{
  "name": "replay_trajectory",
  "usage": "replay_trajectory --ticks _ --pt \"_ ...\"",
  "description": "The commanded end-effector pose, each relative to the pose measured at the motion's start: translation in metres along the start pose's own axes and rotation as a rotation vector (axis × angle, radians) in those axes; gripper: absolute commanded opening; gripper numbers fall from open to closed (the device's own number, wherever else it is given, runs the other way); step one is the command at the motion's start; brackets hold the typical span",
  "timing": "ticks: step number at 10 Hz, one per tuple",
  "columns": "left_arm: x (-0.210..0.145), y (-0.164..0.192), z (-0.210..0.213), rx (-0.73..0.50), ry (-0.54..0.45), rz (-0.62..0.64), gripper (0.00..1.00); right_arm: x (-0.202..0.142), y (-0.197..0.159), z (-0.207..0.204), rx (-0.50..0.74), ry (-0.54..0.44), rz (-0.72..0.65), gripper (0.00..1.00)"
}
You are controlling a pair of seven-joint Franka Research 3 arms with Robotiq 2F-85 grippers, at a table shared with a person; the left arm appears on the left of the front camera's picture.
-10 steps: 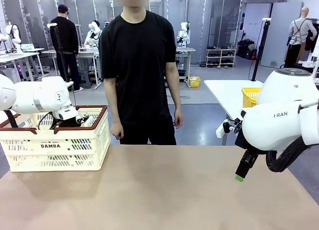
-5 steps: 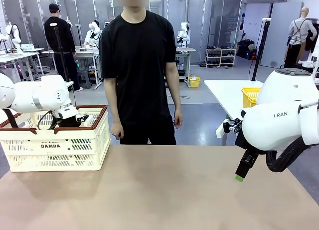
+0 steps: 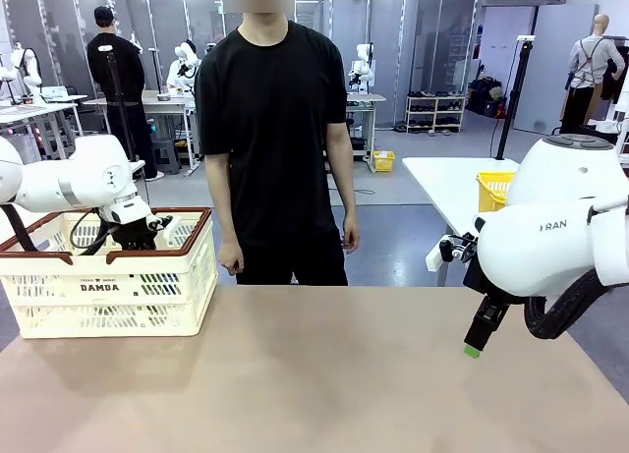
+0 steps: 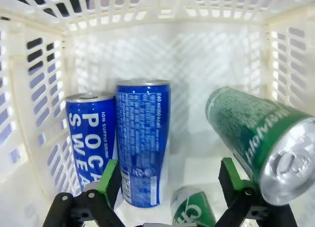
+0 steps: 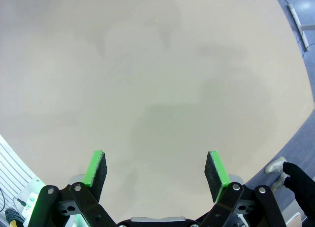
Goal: Place the drinks into the Shopping basket.
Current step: Pick up one drink and place it into the Shopping basket.
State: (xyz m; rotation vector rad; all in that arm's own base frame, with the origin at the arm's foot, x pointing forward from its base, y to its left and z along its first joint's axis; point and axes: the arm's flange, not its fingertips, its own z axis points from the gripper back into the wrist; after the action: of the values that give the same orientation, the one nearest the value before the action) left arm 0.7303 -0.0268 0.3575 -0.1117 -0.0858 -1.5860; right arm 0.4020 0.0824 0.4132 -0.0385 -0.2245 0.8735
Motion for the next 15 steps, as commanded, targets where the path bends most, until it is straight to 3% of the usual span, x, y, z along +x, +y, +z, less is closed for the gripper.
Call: replay_trajectory --ticks 1,8,15 --pt "-0.003 -0.022 0.02 0.069 -0.003 0.018 1.0 0.0 0.001 0.0 -0.013 -0.005 -0.009 1.0" --pt "0.008 -0.065 0.115 0.164 -0.003 0.04 1.0 0.0 0.001 0.0 -0.013 -0.005 -0.009 1.0" --pt "0.01 -0.063 0.136 0.156 0.018 0.032 1.0 0.0 0.001 0.0 -0.013 -0.005 -0.009 1.0"
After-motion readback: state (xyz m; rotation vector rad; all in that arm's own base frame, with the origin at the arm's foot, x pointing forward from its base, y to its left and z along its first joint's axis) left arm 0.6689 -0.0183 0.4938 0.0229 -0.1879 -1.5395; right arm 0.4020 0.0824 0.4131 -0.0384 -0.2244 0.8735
